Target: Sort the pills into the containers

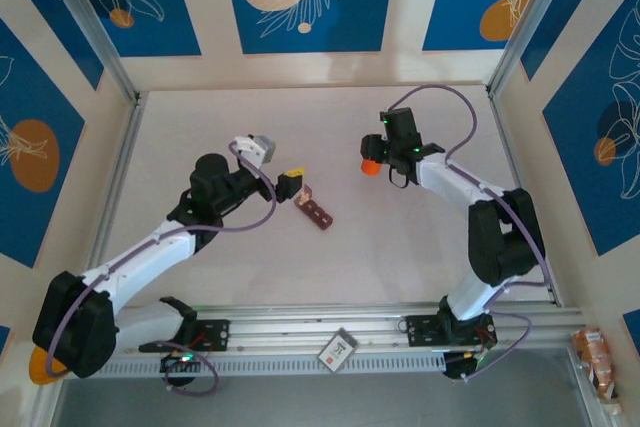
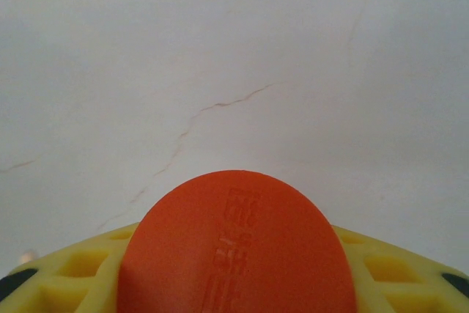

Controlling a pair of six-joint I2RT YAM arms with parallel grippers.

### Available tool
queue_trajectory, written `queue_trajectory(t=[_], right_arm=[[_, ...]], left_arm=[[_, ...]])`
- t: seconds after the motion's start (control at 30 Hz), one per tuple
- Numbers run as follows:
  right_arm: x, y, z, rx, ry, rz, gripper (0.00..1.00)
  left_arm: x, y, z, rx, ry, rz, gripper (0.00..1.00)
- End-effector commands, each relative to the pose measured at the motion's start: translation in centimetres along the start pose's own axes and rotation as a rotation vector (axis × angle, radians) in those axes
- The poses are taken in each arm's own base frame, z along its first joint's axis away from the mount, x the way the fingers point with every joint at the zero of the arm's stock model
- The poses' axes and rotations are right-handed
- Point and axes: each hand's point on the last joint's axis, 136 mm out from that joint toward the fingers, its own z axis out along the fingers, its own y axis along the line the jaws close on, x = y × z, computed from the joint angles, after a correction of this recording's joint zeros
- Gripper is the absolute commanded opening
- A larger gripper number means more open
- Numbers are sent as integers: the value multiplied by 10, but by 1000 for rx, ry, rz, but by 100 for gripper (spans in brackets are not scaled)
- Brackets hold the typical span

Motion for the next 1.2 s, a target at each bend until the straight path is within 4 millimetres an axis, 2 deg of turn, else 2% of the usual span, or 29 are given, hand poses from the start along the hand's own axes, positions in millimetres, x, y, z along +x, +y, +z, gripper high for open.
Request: queue_trajectory(t=[0.0,0.17,0.3,0.4,0.63,0.8,0.97,1.07,1.17], right_arm=[[-13,-11,15,110,-74,25,38],[3,-11,33,143,-35,11,39],[12,-12,35,152,-16,4,44],[16,-14,33,154,-12,16,55],[15,-13,19,131,-10,44,77],[-1,-5,-4,76,-29,57,83],[-21,9,-49,-8,-73,54,83],[-21,28,-74,-112,-49,26,83],[-4,53,-90,-204,12,-54,83]], left_arm=[[-1,14,-8,-81,7,13,100],[-1,35,-9,-203,29,-21,100],[-2,52,-14,-307,9,-70,100],[1,57,-16,-336,-1,-99,100],[1,52,-17,-306,-23,-103,100],[8,52,-15,-304,32,-97,100],[20,61,-14,-356,99,-94,100],[25,68,-14,-393,122,-84,100],[28,72,-11,-413,132,-68,100]])
